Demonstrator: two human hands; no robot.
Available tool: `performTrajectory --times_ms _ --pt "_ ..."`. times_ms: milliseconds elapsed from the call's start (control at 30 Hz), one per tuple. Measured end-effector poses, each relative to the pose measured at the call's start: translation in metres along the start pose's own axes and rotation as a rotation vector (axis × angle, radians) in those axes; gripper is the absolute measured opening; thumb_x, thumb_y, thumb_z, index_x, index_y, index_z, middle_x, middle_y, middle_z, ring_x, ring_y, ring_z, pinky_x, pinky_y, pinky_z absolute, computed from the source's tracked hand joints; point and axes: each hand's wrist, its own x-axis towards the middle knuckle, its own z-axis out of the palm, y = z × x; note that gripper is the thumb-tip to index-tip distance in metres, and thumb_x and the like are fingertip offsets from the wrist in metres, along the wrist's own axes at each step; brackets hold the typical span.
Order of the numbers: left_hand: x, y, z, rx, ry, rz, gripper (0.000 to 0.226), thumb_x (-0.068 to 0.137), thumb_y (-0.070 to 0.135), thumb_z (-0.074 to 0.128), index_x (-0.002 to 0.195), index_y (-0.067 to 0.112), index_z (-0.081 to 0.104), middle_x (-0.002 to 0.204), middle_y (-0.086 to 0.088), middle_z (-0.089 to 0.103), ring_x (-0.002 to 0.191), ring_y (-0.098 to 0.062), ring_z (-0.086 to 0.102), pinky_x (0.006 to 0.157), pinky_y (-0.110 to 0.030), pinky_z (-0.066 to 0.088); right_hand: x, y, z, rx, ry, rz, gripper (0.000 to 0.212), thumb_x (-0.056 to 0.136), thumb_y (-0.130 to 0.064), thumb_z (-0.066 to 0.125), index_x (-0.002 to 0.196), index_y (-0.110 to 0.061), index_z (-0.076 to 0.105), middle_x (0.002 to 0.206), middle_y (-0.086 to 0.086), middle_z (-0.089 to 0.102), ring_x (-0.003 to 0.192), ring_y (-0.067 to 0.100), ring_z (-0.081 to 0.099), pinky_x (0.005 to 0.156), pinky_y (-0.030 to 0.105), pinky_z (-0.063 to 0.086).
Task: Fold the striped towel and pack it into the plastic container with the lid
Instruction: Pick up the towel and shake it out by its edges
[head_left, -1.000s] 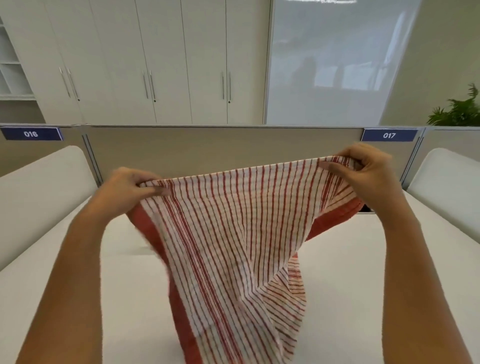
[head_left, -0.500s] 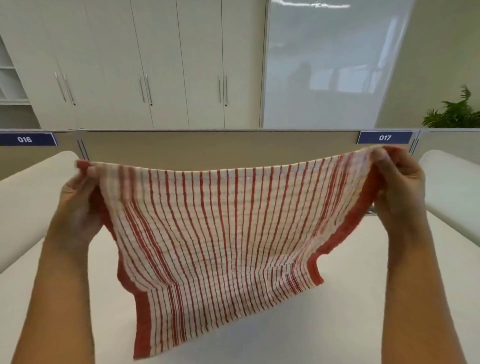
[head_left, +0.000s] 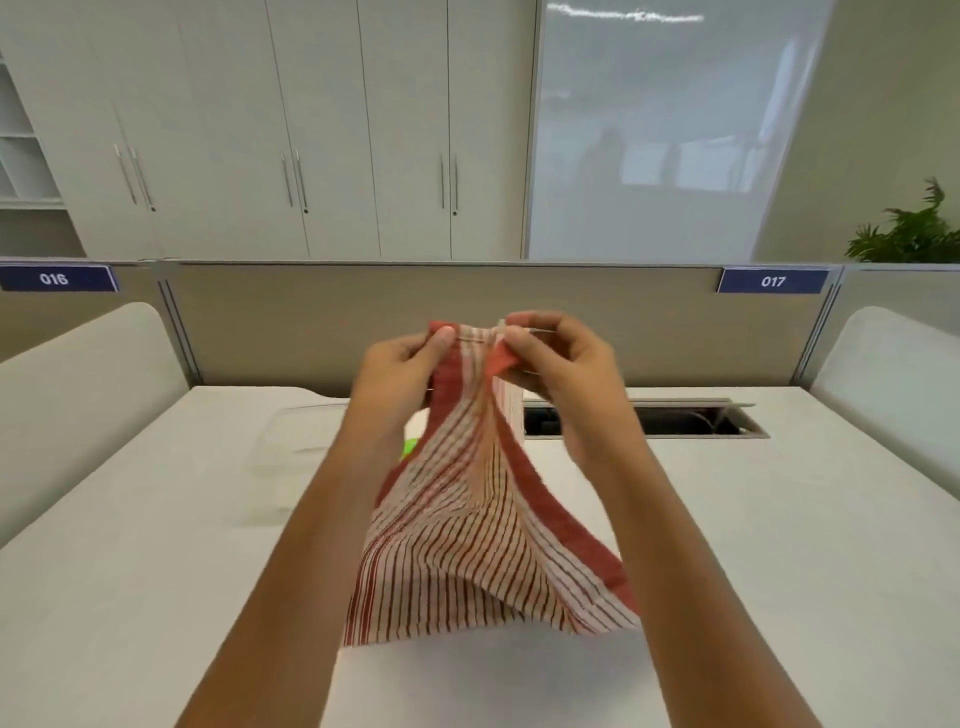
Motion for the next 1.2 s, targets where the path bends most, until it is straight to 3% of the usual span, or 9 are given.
performTrajectory --times_ms 67,200,333,467,667,833,1033,1133,1200 --pt "-0.009 0.004 0.011 -0.025 -0.073 0.003 0.020 0.092 0.023 0.054 0.085 0.016 0.072 0.070 -0.002 0.070 0.062 -0.012 0.063 0.052 -0.017 0.054 0.000 0.003 0.010 -0.034 -0.033 -0.014 0.011 0.089 -0.011 0.060 0.091 -0.019 0.067 0.094 0.007 0.068 0.083 0.013 0.070 0.074 0.019 0.057" --pt "-0.016 0.009 0.013 -0.001 -0.093 0.002 0.024 0.095 0.024 0.049 0.095 0.012 0.071 0.088 -0.013 0.065 0.077 -0.020 0.060 0.057 -0.017 0.054 0.002 0.007 0.006 -0.262 -0.064 -0.043 0.024 0.091 -0.015 0.053 0.093 -0.034 0.067 0.102 -0.004 0.070 0.100 0.012 0.067 0.087 0.025 0.055" --pt "-0.018 0.011 0.011 0.003 -0.107 -0.032 0.026 0.095 0.026 0.049 0.090 0.014 0.071 0.083 -0.009 0.067 0.072 -0.017 0.060 0.061 -0.023 0.053 0.002 0.004 0.001 -0.540 -0.081 -0.227 0.024 0.088 -0.014 0.060 0.107 -0.026 0.068 0.095 -0.014 0.068 0.090 -0.003 0.065 0.080 0.010 0.052" --pt "-0.019 0.010 0.009 0.025 -0.105 -0.038 0.031 0.094 0.030 0.050 0.079 0.018 0.073 0.064 0.004 0.070 0.063 -0.012 0.062 0.064 -0.026 0.050 0.003 0.002 -0.003 -0.720 -0.037 -0.382 0.012 0.085 -0.026 0.065 0.096 -0.022 0.069 0.103 -0.008 0.057 0.097 0.003 0.057 0.084 0.013 0.046" --pt "-0.022 0.012 0.010 0.017 -0.121 -0.014 0.033 0.094 0.031 0.050 0.073 0.020 0.073 0.060 0.008 0.069 0.057 -0.006 0.061 0.062 -0.025 0.050 0.004 0.002 0.000 -0.785 -0.040 -0.418 0.009 0.088 -0.021 0.062 0.094 -0.020 0.068 0.084 -0.014 0.062 0.076 -0.005 0.057 0.069 0.003 0.045" --pt "-0.023 0.010 0.013 0.032 -0.075 -0.011 0.041 0.095 0.037 0.045 0.070 0.019 0.072 0.063 0.005 0.070 0.059 -0.007 0.063 0.068 -0.027 0.051 0.006 0.006 0.006 -0.789 0.045 -0.479 0.009 0.085 -0.021 0.066 0.091 -0.017 0.071 0.082 -0.009 0.065 0.074 0.002 0.058 0.068 0.012 0.048" --pt "-0.024 0.007 0.010 0.094 -0.109 0.057 0.031 0.084 0.048 0.058 0.084 0.023 0.075 0.074 -0.003 0.076 0.071 -0.022 0.072 0.079 -0.042 0.058 0.007 0.008 0.009 -0.733 0.083 -0.465 0.006 0.084 -0.022 0.066 0.087 -0.017 0.067 0.081 -0.006 0.067 0.073 0.004 0.060 0.062 0.012 0.049" --pt "-0.023 0.009 0.008 0.146 -0.074 0.103 0.021 0.085 0.042 0.059 0.083 0.027 0.074 0.074 -0.001 0.076 0.072 -0.022 0.073 0.078 -0.042 0.058 0.008 0.010 0.006 -0.730 0.034 -0.448 0.005 0.086 -0.028 0.063 0.089 -0.025 0.060 0.079 -0.014 0.061 0.070 0.002 0.059 0.061 0.009 0.049" --pt "-0.021 0.012 0.002 0.154 -0.019 0.121 0.022 0.087 0.041 0.056 0.079 0.028 0.072 0.067 0.003 0.073 0.065 -0.020 0.069 0.069 -0.036 0.057 0.009 0.012 -0.006 -0.759 -0.070 -0.384 0.009 0.086 -0.035 0.061 0.092 -0.032 0.055 0.077 -0.016 0.059 0.068 0.002 0.060 0.059 0.011 0.052"
